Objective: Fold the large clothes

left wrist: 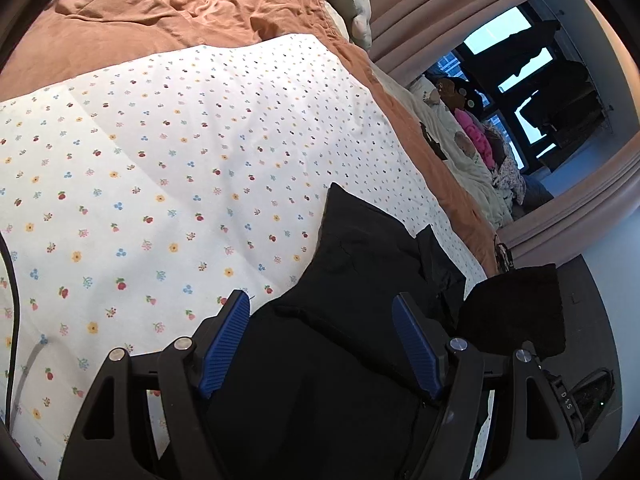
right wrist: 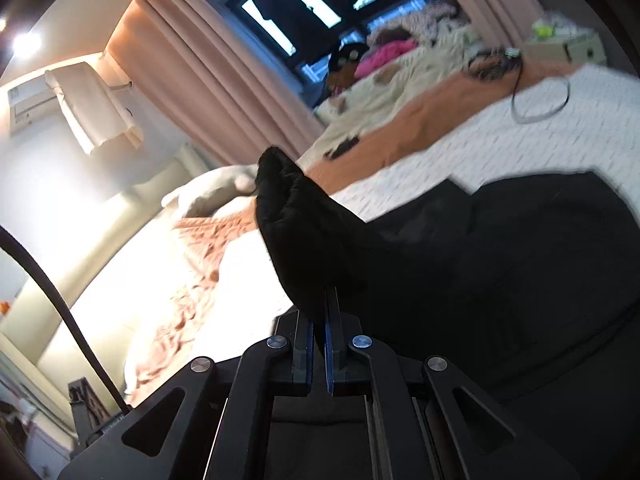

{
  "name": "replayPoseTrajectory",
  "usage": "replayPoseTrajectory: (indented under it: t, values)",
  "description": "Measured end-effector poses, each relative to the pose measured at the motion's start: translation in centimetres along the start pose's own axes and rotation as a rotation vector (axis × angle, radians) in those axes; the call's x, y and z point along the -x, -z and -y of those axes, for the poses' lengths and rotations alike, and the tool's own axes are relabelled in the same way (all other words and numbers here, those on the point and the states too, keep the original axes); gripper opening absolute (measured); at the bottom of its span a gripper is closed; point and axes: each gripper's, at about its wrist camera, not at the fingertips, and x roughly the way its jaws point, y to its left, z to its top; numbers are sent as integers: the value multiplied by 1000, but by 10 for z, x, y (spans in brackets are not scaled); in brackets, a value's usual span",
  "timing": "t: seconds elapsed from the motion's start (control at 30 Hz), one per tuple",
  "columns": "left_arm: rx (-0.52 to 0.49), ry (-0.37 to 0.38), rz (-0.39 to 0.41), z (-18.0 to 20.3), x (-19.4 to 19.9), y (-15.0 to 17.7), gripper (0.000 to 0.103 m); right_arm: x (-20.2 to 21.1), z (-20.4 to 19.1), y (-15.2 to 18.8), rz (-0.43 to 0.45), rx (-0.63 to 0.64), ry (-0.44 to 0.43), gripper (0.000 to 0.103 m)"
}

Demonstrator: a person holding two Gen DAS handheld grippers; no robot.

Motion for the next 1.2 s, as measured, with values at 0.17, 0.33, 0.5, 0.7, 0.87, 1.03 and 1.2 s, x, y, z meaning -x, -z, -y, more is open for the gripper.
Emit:
replayPoseTrajectory:
  t: [0.17, 0.33, 0.5, 0.7, 0.87, 1.03, 1.2]
  values:
    - [25, -11, 19, -11, 3, -6, 74, -36, 18, 4, -169, -106, -160, 28]
    - [20, -8, 15, -7, 4, -5, 74, -42, 31, -8, -190, -111, -204, 78]
    - [-25, -7, 7, 14, 12, -3, 74, -28, 59, -14, -182, -99, -177, 78]
    - [-80, 13, -18, 41, 29, 8, 74, 37, 69, -1, -132, -123, -55, 78]
    - [-163, -3, -2, 64, 53, 27, 74, 89, 73, 5, -94, -140, 27, 78]
    - [-267, 10, -11, 79, 74, 55, 74, 148, 79, 25, -53, -169, 76, 78]
    - [-326, 11, -53, 76, 97, 86, 74, 209, 70, 39, -56, -152, 108, 78]
